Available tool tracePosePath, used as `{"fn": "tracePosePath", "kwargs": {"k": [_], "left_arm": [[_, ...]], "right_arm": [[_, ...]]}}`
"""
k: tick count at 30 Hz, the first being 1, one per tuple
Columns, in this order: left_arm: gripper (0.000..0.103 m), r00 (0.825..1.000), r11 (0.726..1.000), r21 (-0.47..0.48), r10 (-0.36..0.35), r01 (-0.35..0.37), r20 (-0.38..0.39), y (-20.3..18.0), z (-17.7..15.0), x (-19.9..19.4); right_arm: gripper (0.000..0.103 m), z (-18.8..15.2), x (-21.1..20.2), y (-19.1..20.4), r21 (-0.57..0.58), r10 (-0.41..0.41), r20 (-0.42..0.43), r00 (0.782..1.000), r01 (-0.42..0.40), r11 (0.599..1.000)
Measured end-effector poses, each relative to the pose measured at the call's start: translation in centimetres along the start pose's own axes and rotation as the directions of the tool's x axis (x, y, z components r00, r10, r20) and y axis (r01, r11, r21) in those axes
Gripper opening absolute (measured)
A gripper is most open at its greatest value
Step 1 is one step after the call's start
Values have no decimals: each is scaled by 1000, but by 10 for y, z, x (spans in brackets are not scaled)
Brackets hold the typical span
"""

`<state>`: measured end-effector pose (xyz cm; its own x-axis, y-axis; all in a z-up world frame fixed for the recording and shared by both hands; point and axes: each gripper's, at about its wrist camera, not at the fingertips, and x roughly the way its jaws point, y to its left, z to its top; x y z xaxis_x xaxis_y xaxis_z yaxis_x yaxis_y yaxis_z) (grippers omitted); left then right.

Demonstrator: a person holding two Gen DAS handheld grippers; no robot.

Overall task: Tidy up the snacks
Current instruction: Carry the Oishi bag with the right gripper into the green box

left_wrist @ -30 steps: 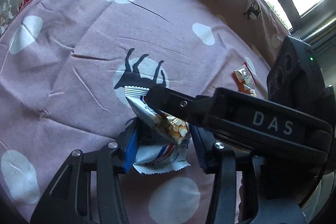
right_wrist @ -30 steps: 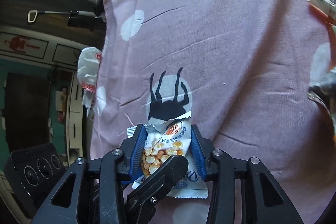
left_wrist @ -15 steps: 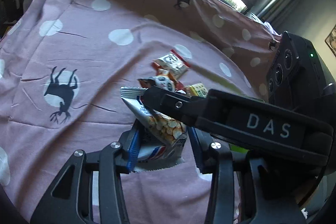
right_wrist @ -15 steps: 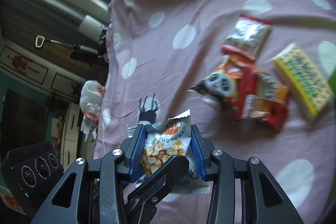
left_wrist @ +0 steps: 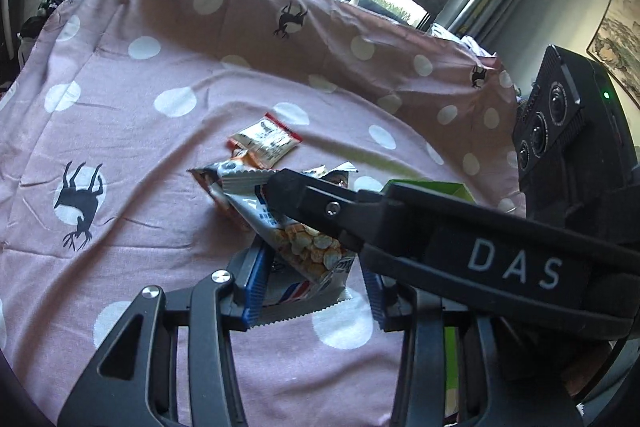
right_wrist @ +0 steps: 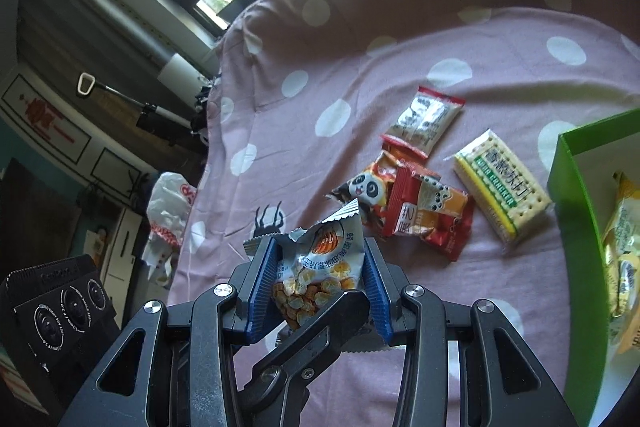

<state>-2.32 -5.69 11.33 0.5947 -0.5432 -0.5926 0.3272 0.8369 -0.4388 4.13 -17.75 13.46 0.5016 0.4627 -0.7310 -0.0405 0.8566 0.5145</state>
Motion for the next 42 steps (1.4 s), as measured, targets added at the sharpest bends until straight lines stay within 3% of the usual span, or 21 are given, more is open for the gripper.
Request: {"fn": "tracePosePath", "kwargs": {"k": [8,15,21,31,42], "left_arm": [[41,995,990,108,-97,93,29,-57,4,15],[41,986,959,229,-163,164,-23,-118,8,44],[41,974,928,299,-205,223,-91,-158,2,72],[40,957,893,356,-219,275,-190,-202,-13,110],[40,938,885,359,-202,298,-281,-219,-23,140]], "right_arm": [[45,4,-53,-30,28,-59,132,989,56,998],[45,4,-104,-77,154,-111,250,962,74,985],[45,-3,-133,-114,257,-164,300,940,86,963],[45,-19,-159,-166,412,-233,322,917,86,907],[45,-28,-162,-198,508,-281,276,919,109,854]]}}
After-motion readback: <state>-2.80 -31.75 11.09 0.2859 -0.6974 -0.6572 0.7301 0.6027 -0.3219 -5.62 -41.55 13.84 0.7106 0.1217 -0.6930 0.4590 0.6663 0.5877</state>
